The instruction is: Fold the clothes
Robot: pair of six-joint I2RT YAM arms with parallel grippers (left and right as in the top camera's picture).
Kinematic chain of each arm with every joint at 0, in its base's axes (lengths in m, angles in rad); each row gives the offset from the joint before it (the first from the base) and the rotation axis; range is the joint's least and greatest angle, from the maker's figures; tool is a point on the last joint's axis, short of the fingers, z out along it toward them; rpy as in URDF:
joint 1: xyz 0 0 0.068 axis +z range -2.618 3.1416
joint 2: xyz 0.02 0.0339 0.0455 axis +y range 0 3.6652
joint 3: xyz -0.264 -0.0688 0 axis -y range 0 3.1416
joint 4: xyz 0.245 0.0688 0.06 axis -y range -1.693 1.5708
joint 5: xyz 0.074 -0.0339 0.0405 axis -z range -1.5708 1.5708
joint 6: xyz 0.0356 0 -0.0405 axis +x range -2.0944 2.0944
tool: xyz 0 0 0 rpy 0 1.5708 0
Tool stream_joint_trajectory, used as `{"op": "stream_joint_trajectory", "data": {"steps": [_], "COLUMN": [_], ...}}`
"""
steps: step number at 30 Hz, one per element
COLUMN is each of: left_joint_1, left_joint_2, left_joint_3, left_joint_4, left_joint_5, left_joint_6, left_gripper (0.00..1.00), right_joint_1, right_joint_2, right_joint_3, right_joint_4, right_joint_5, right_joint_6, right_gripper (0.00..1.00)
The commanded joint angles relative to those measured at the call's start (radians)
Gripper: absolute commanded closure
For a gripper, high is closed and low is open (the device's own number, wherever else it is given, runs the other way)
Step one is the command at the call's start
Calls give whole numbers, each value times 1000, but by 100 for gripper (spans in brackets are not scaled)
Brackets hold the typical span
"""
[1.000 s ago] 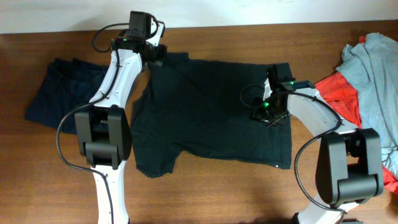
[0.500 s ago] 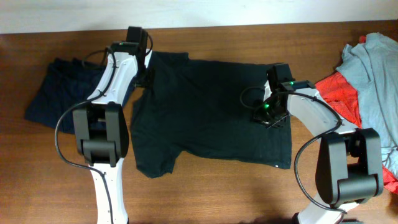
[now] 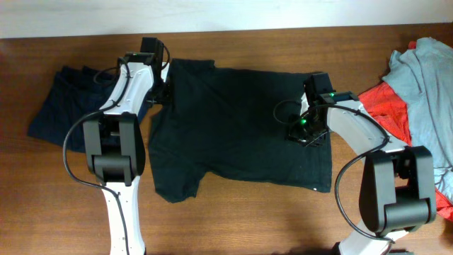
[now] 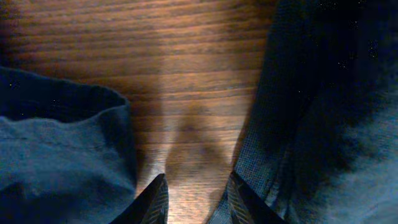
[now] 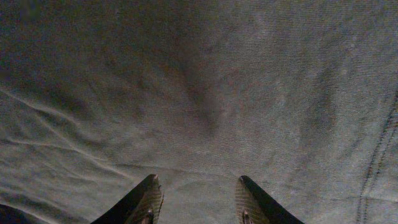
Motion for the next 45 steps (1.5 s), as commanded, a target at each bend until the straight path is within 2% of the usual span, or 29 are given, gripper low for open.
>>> {"op": "stream_joint_trajectory", "data": {"steps": [1, 4, 10, 14, 19, 21, 25, 27, 28, 29, 33, 37, 40, 41, 43, 45], "left_joint_1": [-6, -11, -15, 6, 50, 62, 62, 62, 62, 62, 61, 61, 61, 61, 61, 61], "left_joint_2": [67, 66, 66, 49, -32, -92, -196, -290, -312, -335, -414, -436, -433, -433, -433, -433], "left_joint_3": [-6, -4, -4, 19, 92, 129, 160, 160, 160, 160, 160, 160, 155, 148, 135, 105], "left_joint_4": [-27, -47, -95, -146, -233, -266, -301, -326, -331, -335, -346, -380, -415, -419, -427, -435], "left_joint_5": [123, 171, 112, 15, 3, 18, 21, 21, 21, 21, 21, 55, 83, 92, 100, 137], "left_joint_6": [9, 8, 4, 5, 5, 5, 5, 5, 5, 5, 4, 5, 5, 5, 5, 5], "left_gripper": [67, 62, 63, 64, 63, 59, 51, 51, 51, 50, 49, 46, 46, 46, 46, 46], "right_joint_1": [8, 6, -16, -69, -140, -161, -165, -171, -177, -183, -273, -377, -407, -407, -404, -404], "right_joint_2": [-8, -8, -8, -8, -7, -3, 6, 13, 14, 16, 16, 16, 16, 16, 16, 12], "right_joint_3": [-5, -5, -6, -7, -31, -69, -148, -214, -228, -236, -261, -261, -261, -261, -261, -259], "right_joint_4": [-3, -7, -72, -71, -30, 21, 146, 219, 224, 221, 156, 143, 164, 166, 162, 153], "right_joint_5": [10, 14, 147, 156, 156, 140, 97, 111, 130, 159, 349, 355, 265, 252, 243, 203], "right_joint_6": [0, 1, 92, 92, 91, 90, 46, 50, 69, 97, 245, 241, 134, 115, 113, 112], "right_gripper": [56, 56, 54, 65, 78, 76, 62, 88, 95, 96, 96, 96, 96, 93, 79, 60]}}
